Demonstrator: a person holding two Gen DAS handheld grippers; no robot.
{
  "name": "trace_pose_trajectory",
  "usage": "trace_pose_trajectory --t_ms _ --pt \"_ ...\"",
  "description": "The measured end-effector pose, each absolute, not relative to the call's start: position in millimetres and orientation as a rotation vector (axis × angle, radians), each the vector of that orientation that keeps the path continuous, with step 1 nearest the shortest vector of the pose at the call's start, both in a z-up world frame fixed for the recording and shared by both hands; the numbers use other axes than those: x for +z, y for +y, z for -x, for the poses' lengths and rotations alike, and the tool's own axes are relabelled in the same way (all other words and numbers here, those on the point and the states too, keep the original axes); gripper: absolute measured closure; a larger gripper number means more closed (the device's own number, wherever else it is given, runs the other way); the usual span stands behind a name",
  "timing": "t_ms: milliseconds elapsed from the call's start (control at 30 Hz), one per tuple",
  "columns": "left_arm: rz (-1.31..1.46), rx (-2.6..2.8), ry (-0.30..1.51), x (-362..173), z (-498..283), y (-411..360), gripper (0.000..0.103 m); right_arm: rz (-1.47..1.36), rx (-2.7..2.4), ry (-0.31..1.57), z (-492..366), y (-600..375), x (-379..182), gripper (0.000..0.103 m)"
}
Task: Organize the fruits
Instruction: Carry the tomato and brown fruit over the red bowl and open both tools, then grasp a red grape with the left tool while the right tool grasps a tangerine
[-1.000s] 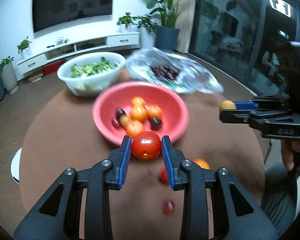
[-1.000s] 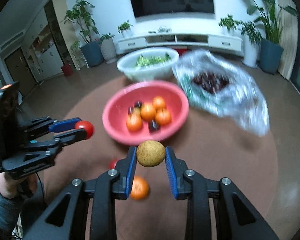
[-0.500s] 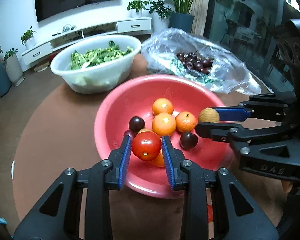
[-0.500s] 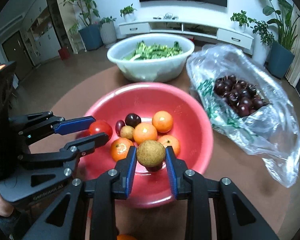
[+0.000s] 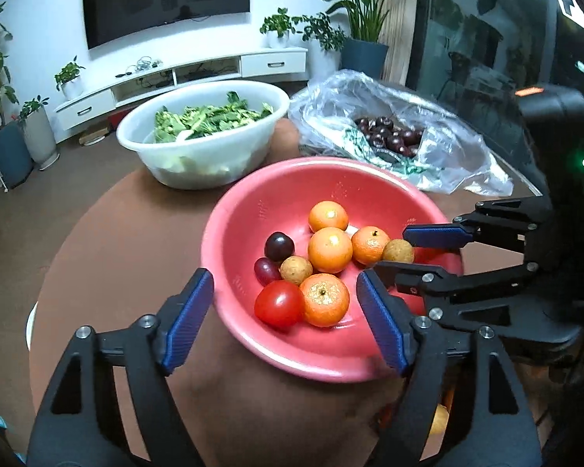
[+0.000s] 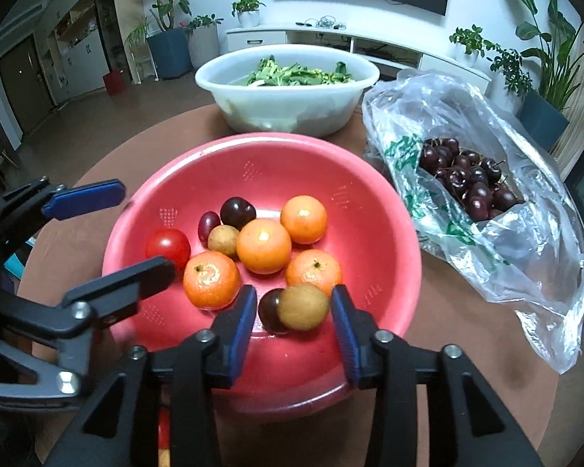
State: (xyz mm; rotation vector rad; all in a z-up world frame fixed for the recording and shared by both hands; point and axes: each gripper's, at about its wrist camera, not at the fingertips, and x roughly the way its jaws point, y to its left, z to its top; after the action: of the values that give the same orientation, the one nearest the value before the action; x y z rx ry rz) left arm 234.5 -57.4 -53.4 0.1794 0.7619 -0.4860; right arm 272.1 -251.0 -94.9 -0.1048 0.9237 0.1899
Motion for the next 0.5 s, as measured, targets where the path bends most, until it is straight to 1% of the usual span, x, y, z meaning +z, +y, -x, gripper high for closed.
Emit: trace_pose_trajectory --t_ms 67,100,300,500 --pt "-0.177 -0.478 0.741 -45.9 -224.1 -50.1 0.018 0.100 0.187 0.915 -267.8 -252.9 -91.1 0.057" --pt "-0.174 -0.474 0.732 -42.7 -217.4 -45.5 0.016 0.097 0.186 0.909 -264.1 -254.1 -88.5 0.055" --pt "-0.148 -0.457 0.732 -40.6 -173.7 -17.6 0.016 0.126 0.195 0.876 -238.0 -249.8 -77.4 0.053" --pt "-0.155 -0.444 0.785 -61.1 -126.9 -4.5 0.015 0.144 0.203 0.890 -212.4 -240.7 -75.8 0.053"
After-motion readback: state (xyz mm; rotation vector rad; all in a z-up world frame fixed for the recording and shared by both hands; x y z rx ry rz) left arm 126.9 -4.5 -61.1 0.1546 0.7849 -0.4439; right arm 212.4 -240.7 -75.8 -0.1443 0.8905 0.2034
